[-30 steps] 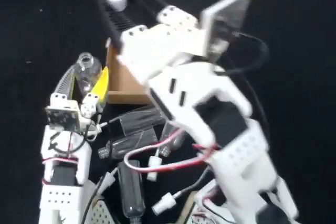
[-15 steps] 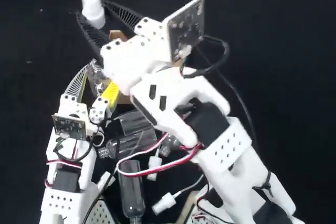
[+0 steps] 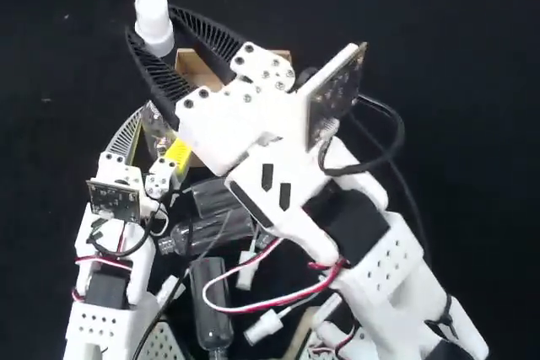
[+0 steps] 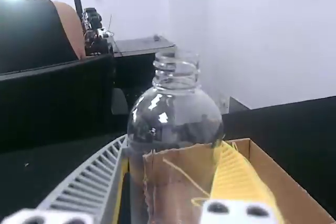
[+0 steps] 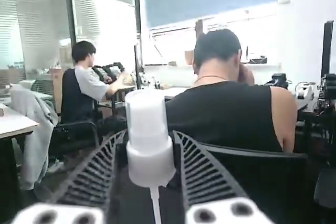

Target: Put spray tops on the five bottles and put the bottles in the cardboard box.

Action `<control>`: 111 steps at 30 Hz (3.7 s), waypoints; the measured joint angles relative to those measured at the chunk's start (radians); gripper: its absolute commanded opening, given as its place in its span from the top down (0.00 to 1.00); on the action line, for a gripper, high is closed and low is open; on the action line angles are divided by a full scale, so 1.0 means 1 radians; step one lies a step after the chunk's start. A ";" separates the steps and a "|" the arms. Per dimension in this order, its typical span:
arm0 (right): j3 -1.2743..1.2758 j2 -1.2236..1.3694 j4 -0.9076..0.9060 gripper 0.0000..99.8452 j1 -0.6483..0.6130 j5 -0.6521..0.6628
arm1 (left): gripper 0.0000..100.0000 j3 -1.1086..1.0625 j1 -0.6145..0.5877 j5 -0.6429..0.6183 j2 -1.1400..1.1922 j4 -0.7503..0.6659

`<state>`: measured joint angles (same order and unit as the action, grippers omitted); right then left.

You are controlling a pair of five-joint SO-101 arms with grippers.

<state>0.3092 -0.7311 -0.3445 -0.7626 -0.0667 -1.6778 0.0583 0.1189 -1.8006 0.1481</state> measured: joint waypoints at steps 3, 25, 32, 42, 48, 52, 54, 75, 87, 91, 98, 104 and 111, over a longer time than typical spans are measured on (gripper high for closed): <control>0.023 0.000 0.000 0.99 0.000 0.000 | 0.97 0.000 0.000 0.000 0.000 0.000; 0.258 0.000 0.012 0.77 -0.003 0.066 | 0.97 0.000 0.002 0.000 0.000 0.000; 0.130 -0.002 -0.249 0.80 -0.040 0.066 | 0.97 0.000 0.000 0.000 0.000 0.000; -0.046 -0.041 -0.416 0.96 0.117 0.066 | 0.97 0.000 0.000 0.000 0.000 0.000; 0.038 -0.078 -0.592 0.94 0.385 0.074 | 0.97 0.000 -0.086 0.000 0.000 0.000; 0.204 -0.078 -0.634 0.94 0.516 0.072 | 0.97 0.002 -0.288 0.000 0.000 0.026; 0.288 -0.078 -0.634 0.94 0.532 0.072 | 0.97 0.015 -0.397 0.000 0.000 0.095; 0.836 -0.077 -0.210 0.94 0.532 0.032 | 0.97 0.308 -0.822 0.114 0.531 -0.097; 0.848 -0.077 -0.209 0.94 0.532 0.032 | 0.97 0.388 -0.941 0.129 1.134 -0.517; 0.852 -0.077 -0.209 0.94 0.532 0.032 | 0.97 0.288 -0.941 0.129 1.226 -0.743; 0.864 -0.077 -0.209 0.94 0.532 0.032 | 0.97 0.204 -0.941 0.129 1.330 -1.023; 0.873 -0.077 -0.199 0.94 0.532 0.032 | 0.97 0.216 -0.934 0.129 1.468 -1.025; 0.873 -0.077 -0.199 0.94 0.532 0.032 | 0.97 0.287 -0.925 0.129 1.634 -1.025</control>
<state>1.1822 -0.8078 -0.5439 -0.2302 -0.0345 -1.3909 -0.8669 0.2478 -0.1665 -0.8769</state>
